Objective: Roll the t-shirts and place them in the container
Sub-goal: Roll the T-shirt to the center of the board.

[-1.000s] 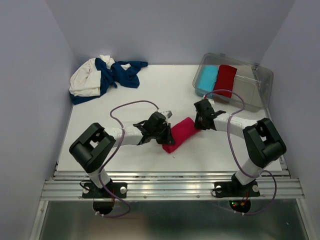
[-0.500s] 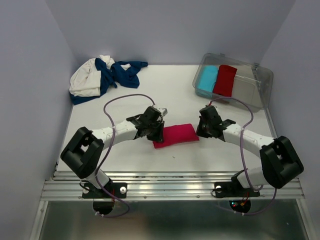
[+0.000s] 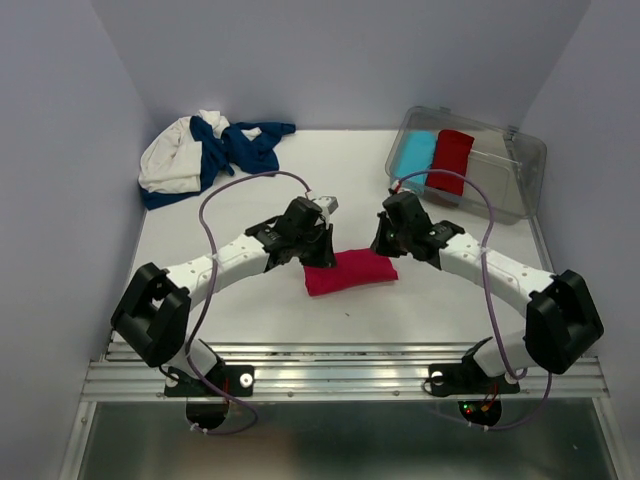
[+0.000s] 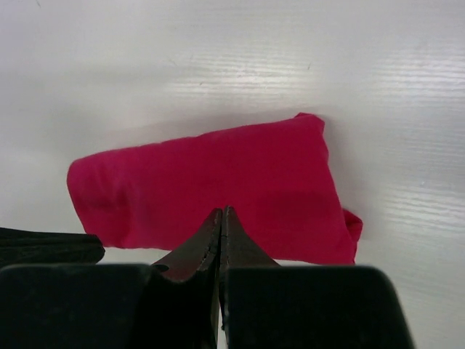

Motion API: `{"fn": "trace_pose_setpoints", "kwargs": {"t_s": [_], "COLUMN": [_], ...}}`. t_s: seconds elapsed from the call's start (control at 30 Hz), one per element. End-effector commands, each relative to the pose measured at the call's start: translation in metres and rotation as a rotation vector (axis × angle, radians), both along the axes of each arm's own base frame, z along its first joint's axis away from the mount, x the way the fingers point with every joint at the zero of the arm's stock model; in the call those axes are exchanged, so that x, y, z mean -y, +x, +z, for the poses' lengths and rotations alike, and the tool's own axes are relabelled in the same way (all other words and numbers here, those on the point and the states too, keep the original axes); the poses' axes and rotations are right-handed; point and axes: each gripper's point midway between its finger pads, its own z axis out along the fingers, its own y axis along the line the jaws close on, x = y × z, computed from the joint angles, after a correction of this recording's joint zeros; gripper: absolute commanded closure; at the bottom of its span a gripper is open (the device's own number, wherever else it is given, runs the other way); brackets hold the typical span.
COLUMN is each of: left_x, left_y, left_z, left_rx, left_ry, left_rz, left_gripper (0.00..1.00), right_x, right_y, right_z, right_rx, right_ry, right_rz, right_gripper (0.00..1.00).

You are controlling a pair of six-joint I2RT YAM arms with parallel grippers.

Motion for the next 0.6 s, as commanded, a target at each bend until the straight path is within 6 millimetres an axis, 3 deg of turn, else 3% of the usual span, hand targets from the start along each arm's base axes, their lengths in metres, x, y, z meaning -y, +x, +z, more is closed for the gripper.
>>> {"fn": "trace_pose_setpoints", "kwargs": {"t_s": [0.0,0.13,0.27,0.37,0.47,0.57], "left_x": [0.016,0.015,0.015,0.013,0.012,0.016], "left_y": [0.008,0.013,0.01,0.005,0.006,0.017], "left_z": [-0.001,-0.029,-0.06,-0.073,-0.068,-0.04], "left_rx": [-0.028,-0.06,-0.104,-0.126,-0.118,-0.07], "left_ry": [-0.092,-0.08,-0.054,-0.036,-0.023,-0.016], "left_rz": [0.06,0.125,0.127,0.116,0.106,0.098], "left_gripper": [1.0,1.0,1.0,1.0,1.0,1.0], "right_x": [-0.014,-0.004,0.018,0.022,0.021,0.016], "right_y": [-0.001,-0.001,-0.016,-0.027,-0.027,-0.018], "right_z": [-0.009,-0.038,-0.082,-0.102,-0.093,-0.061], "right_rx": [-0.023,-0.057,-0.122,-0.167,-0.149,-0.078], "right_ry": [0.003,-0.05,-0.131,-0.141,-0.121,-0.082], "right_rz": [0.053,0.004,-0.045,-0.047,-0.047,-0.048], "right_gripper": [0.99,0.99,0.99,0.99,0.99,0.99]}}
